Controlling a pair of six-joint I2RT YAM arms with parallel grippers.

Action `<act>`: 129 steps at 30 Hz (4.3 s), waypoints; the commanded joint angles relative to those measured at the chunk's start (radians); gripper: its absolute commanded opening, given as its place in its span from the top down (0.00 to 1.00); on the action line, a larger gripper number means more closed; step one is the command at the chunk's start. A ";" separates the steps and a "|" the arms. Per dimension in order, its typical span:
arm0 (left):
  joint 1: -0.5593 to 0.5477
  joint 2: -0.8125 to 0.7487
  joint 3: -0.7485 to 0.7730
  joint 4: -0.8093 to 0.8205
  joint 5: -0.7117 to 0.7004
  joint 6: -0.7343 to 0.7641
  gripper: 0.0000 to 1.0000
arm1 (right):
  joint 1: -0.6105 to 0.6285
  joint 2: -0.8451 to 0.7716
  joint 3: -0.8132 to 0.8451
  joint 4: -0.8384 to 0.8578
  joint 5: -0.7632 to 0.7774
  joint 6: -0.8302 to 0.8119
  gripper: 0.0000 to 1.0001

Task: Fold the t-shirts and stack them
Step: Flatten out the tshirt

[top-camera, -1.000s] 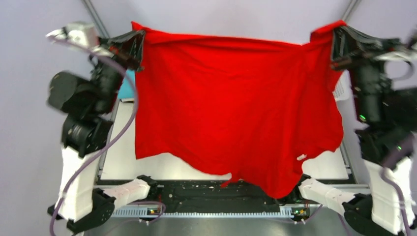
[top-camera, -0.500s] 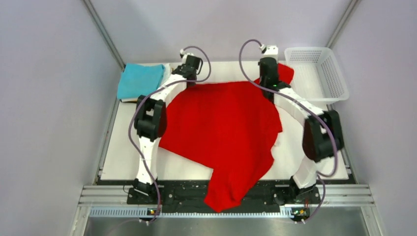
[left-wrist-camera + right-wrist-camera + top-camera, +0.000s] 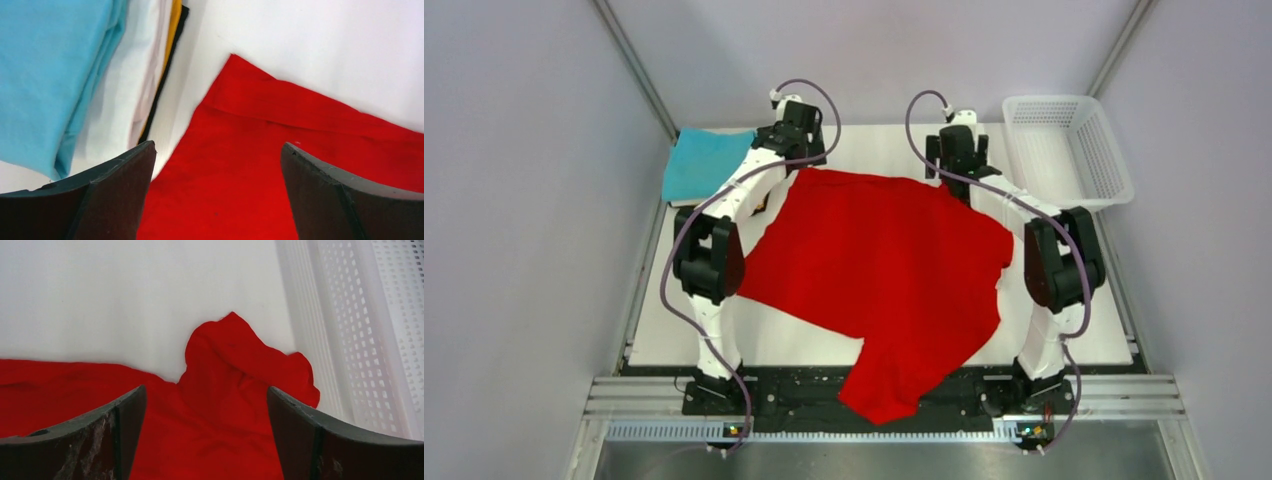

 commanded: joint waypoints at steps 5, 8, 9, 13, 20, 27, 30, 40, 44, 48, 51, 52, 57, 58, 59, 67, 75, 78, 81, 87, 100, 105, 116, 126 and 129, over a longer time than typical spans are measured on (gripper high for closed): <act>-0.019 -0.190 -0.259 0.067 0.382 -0.123 0.01 | -0.028 -0.208 -0.195 -0.072 -0.097 0.107 0.08; -0.051 -0.232 -0.388 0.156 0.487 -0.156 0.01 | -0.071 -0.207 -0.245 -0.043 -0.193 0.165 0.01; -0.062 -0.236 -0.418 0.168 0.503 -0.165 0.01 | -0.086 -0.199 -0.252 -0.030 -0.225 0.182 0.01; -0.080 -0.228 -0.495 0.179 0.505 -0.197 0.01 | -0.131 -0.126 -0.233 0.019 -0.331 0.211 0.01; -0.080 -0.191 -0.611 0.164 0.482 -0.252 0.01 | -0.153 0.051 -0.091 0.060 -0.310 0.219 0.01; -0.080 -0.158 -0.648 0.094 0.403 -0.284 0.01 | -0.177 0.266 0.174 0.098 -0.218 0.208 0.01; -0.080 -0.160 -0.655 0.072 0.421 -0.292 0.01 | -0.177 0.389 0.351 0.094 -0.143 0.181 0.01; -0.085 -0.180 -0.639 0.048 0.450 -0.336 0.01 | -0.178 0.669 0.951 -0.032 -0.280 0.046 0.01; -0.085 -0.197 -0.605 0.051 0.488 -0.331 0.01 | -0.177 0.502 0.817 -0.113 -0.394 0.042 0.01; -0.084 -0.219 -0.559 0.056 0.482 -0.307 0.01 | -0.167 0.263 0.586 -0.281 -0.375 0.085 0.01; -0.084 -0.245 -0.552 0.064 0.472 -0.284 0.01 | -0.128 0.038 0.312 -0.329 -0.284 0.096 0.01; -0.082 -0.252 -0.552 0.067 0.466 -0.274 0.01 | -0.119 -0.037 0.214 -0.338 -0.269 0.115 0.01; -0.060 -0.242 -0.526 0.086 0.446 -0.223 0.01 | -0.113 -0.341 -0.225 -0.357 -0.307 0.269 0.01; -0.056 -0.236 -0.520 0.093 0.450 -0.215 0.01 | -0.114 -0.382 -0.280 -0.372 -0.298 0.276 0.01; -0.053 -0.228 -0.515 0.100 0.485 -0.206 0.01 | -0.114 -0.418 -0.322 -0.387 -0.272 0.279 0.01; -0.021 -0.172 -0.556 0.158 0.515 -0.191 0.01 | -0.147 -0.493 -0.517 -0.391 -0.168 0.318 0.01; 0.039 -0.142 -0.601 0.172 0.509 -0.202 0.01 | -0.148 -0.352 -0.480 -0.263 -0.227 0.275 0.01; 0.054 -0.150 -0.615 0.173 0.499 -0.206 0.01 | -0.147 -0.282 -0.423 -0.253 -0.308 0.283 0.03; 0.063 -0.160 -0.629 0.177 0.503 -0.217 0.01 | -0.146 -0.237 -0.389 -0.244 -0.335 0.305 0.04; 0.062 -0.164 -0.636 0.189 0.498 -0.246 0.01 | -0.153 -0.139 -0.340 -0.298 -0.208 0.329 0.02; 0.075 -0.157 -0.614 0.141 0.414 -0.245 0.01 | -0.257 -0.261 -0.447 -0.481 0.018 0.366 0.01; 0.082 -0.159 -0.613 0.139 0.412 -0.240 0.01 | -0.297 -0.290 -0.442 -0.469 0.028 0.322 0.01; 0.078 -0.223 -0.584 0.148 0.553 -0.206 0.01 | -0.257 -0.470 -0.441 -0.365 -0.366 0.168 0.01; 0.071 -0.184 -0.460 0.124 0.554 -0.181 0.01 | -0.200 -0.241 -0.283 -0.326 -0.391 0.176 0.01; 0.071 -0.127 -0.406 0.125 0.558 -0.192 0.01 | -0.198 -0.132 -0.212 -0.329 -0.377 0.176 0.01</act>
